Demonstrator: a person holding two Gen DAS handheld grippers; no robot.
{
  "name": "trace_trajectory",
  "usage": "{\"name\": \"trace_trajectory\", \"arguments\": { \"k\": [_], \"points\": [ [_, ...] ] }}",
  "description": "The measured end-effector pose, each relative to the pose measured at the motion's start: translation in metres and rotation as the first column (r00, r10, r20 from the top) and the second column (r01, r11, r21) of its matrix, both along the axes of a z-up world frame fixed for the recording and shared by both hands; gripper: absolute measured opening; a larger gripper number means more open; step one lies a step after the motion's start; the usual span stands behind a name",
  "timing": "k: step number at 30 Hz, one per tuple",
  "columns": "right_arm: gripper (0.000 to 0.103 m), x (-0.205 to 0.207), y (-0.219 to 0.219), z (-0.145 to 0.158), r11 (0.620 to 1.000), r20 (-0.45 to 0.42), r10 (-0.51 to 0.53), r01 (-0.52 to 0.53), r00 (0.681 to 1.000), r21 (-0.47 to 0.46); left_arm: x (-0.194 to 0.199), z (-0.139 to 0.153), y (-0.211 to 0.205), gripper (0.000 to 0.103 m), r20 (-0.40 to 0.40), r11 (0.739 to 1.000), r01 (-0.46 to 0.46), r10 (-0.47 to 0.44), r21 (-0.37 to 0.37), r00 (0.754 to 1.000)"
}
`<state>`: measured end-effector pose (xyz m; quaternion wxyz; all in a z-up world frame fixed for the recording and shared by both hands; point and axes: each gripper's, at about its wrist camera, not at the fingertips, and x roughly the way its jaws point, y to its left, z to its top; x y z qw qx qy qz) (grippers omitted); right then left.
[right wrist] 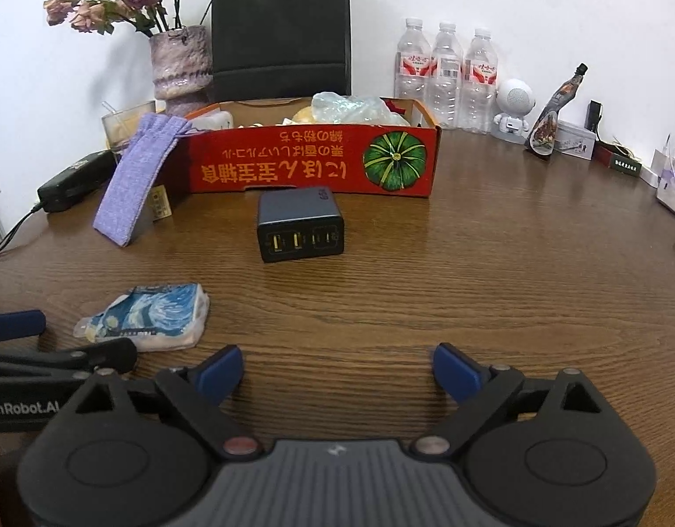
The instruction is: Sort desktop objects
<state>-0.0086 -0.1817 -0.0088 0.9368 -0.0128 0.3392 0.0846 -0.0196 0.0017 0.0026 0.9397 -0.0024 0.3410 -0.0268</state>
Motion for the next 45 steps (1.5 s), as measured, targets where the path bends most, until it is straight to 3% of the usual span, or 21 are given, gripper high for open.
{"name": "trace_trajectory", "arguments": {
  "k": [18, 38, 42, 45],
  "points": [
    [0.103, 0.002, 0.000, -0.001, 1.000, -0.009, -0.021, 0.021, 1.000, -0.005, -0.001, 0.002, -0.004, 0.103, 0.000, 1.000, -0.009, 0.009, -0.003, 1.000],
    [0.103, 0.002, -0.002, -0.001, 0.999, -0.010, -0.033, 0.033, 0.999, -0.015, 0.001, 0.000, -0.005, 0.103, -0.008, 1.000, 0.013, -0.012, 0.029, 1.000],
    [0.103, 0.004, -0.003, -0.001, 1.000, -0.014, 0.006, -0.006, 1.000, -0.021, 0.002, 0.001, -0.005, 0.103, -0.005, 1.000, 0.011, -0.011, 0.025, 1.000],
    [0.103, 0.009, -0.004, 0.002, 0.997, -0.035, 0.071, -0.071, 0.997, -0.023, 0.005, 0.014, 0.005, 0.103, 0.051, 1.000, 0.025, -0.024, -0.003, 0.998]
  ]
}}
